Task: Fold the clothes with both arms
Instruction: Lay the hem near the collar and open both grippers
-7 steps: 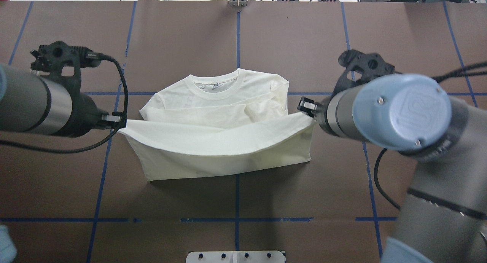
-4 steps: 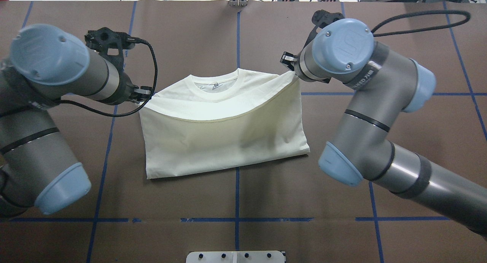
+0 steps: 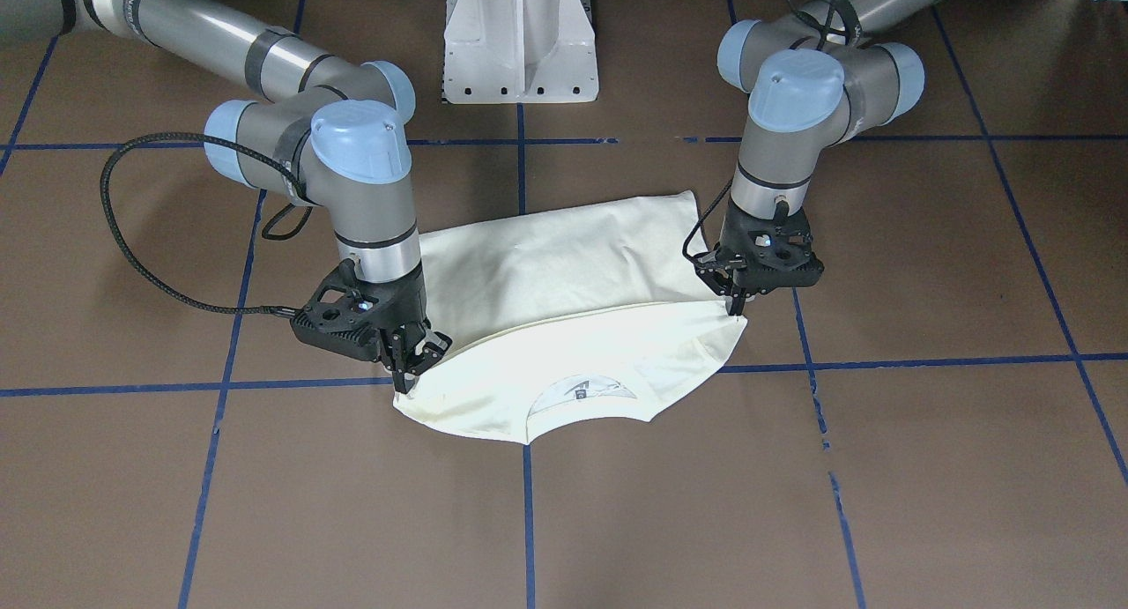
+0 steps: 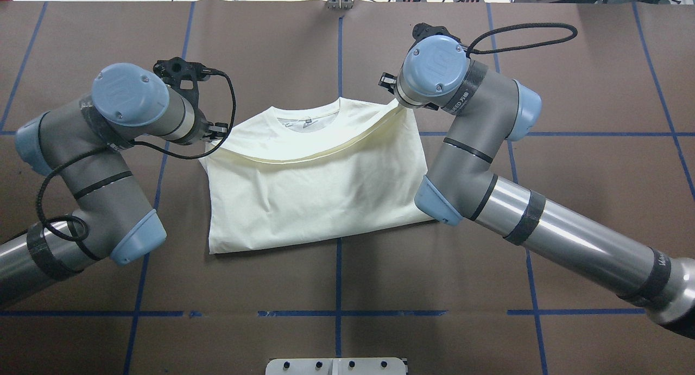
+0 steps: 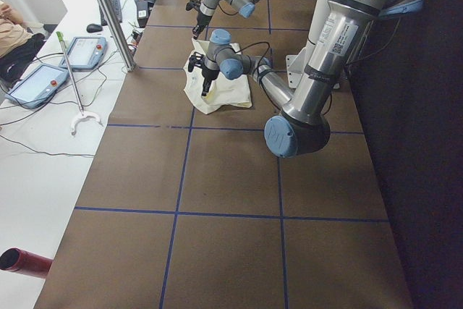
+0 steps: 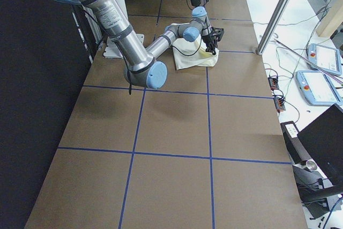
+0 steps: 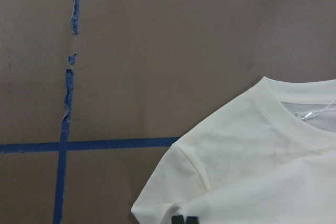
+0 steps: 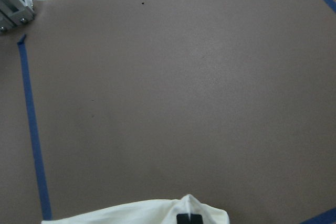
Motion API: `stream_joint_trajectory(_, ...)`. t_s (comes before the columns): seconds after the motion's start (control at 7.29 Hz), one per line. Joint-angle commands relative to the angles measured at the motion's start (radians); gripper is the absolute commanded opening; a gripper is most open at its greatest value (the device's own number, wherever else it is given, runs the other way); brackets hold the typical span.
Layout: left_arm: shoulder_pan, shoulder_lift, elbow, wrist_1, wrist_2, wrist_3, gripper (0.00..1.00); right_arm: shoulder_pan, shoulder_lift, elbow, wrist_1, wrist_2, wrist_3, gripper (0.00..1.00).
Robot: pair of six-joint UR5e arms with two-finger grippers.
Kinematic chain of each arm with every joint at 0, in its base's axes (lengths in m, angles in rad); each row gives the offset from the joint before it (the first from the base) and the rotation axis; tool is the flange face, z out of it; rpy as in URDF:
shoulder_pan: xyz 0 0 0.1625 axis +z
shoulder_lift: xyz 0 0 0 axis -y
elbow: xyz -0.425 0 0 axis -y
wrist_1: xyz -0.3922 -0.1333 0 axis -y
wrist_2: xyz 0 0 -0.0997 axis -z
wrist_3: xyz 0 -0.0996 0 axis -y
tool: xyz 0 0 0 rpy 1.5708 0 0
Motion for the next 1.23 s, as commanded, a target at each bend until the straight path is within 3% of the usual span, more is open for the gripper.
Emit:
stream_joint_trajectory(0.0,-0.002,0.0,0.02,-0.02,0.002,0.002,0.0,-0.007,-0.006,-0.025,0.019,-0.001,0.0,0.04)
stream_joint_trajectory(0.14,-0.003,0.005,0.008,-0.026,0.002,0.053,0.88,-0.02,-0.021,-0.026,0.021,-0.013,-0.049,0.99)
stream_joint_trajectory(0.27,-0.009,0.018,-0.033,-0.032,-0.003,0.107,1.0,-0.007,-0.026,0.009,0.024,-0.01,-0.116,1.0)
stream_joint_trajectory(0.55,0.003,0.118,-0.18,-0.037,-0.009,0.097,1.0,0.057,-0.037,0.049,0.024,0.079,-0.2,1.0)
stream_joint_trajectory(0.82,0.097,0.205,-0.228,-0.093,0.003,-0.014,1.0,0.062,-0.061,0.073,0.027,0.081,-0.221,1.0)
stream_joint_trajectory(0.96,0.156,0.253,-0.229,-0.196,0.009,-0.09,1.0,0.062,-0.07,0.09,0.025,0.081,-0.221,1.0)
stream_joint_trajectory(1.1,0.228,0.293,-0.225,-0.263,0.064,-0.166,0.91,0.062,-0.075,0.101,0.025,0.079,-0.221,1.0)
